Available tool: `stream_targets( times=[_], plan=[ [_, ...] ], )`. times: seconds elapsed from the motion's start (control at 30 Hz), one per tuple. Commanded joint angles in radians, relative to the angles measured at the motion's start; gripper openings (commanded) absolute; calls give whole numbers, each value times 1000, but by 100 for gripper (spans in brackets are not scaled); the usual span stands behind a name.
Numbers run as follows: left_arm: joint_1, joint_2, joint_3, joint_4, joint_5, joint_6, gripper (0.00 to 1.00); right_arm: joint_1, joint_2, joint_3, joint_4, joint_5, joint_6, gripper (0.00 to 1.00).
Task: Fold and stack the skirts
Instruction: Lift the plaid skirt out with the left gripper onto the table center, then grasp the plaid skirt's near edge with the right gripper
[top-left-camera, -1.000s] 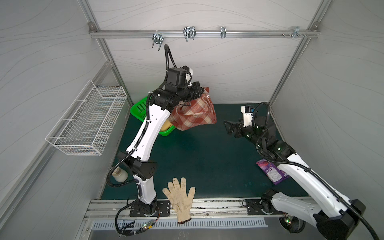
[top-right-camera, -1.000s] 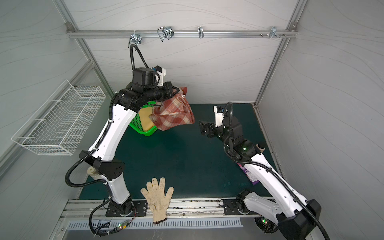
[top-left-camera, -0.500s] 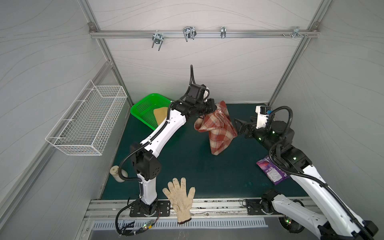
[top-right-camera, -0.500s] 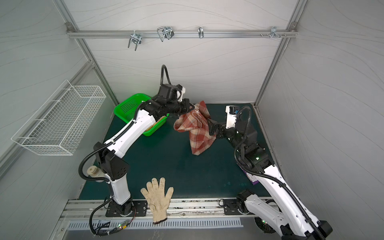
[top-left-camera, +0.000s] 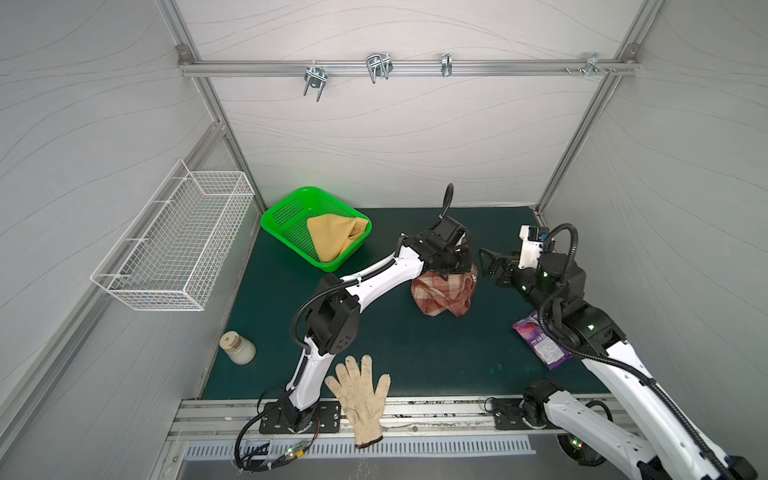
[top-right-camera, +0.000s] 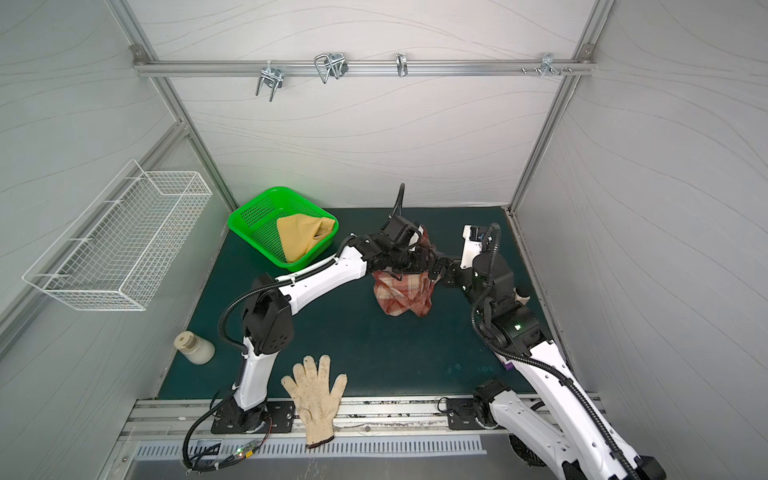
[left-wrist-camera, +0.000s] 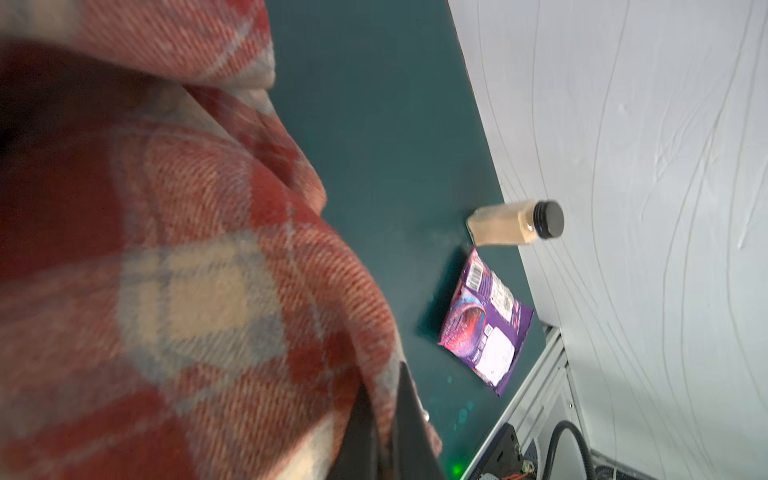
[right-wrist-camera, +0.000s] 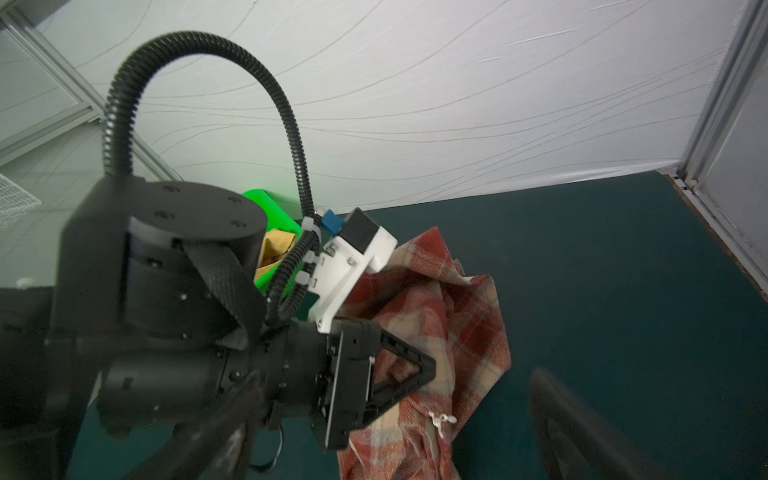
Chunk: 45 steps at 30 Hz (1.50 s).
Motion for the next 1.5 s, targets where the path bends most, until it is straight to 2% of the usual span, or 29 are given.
stream_targets(
  times=[0.0, 0.07, 0.13, 0.2, 0.23, 0.3, 0.33, 0.4, 0.57, 0.77, 0.97, 1.23, 1.47],
  plan=[
    [2, 56, 25, 73, 15, -31, 6, -7, -26, -26, -62, 37, 45, 99],
    [3, 70, 16, 71, 13, -23, 19, -8, -37, -47, -83, 46, 56, 99],
    [9, 66, 14, 42, 8, -10, 26, -8, -55, -74, -91, 50, 69, 99],
    [21, 37, -4, 38, -9, 1, 38, -9, -74, -100, -91, 58, 85, 99],
    [29, 14, -21, 41, -17, 5, 48, -8, -84, -111, -91, 59, 90, 99],
    [54, -29, -37, 51, 0, 9, 84, -9, -95, -126, -90, 57, 92, 99],
    [66, -47, -37, 45, 7, 9, 91, -8, -94, -132, -87, 57, 92, 99],
    [93, -78, -37, 17, 9, 9, 92, -8, -90, -140, -79, 39, 84, 99],
    [184, -181, -150, -3, -14, -18, 99, 3, -33, -150, -47, -61, 19, 99],
    [316, -261, -318, 36, 14, -30, 99, 104, 143, -126, -55, -66, -104, 99],
    [372, -286, -395, 36, 23, -26, 99, 255, 316, -98, -27, 41, -231, 98],
    [381, -300, -422, 32, -3, -19, 99, 376, 449, -56, -19, 137, -301, 95],
    [393, -299, -455, 50, 23, -33, 99, 412, 601, 17, -72, 198, -356, 86]
  ],
)
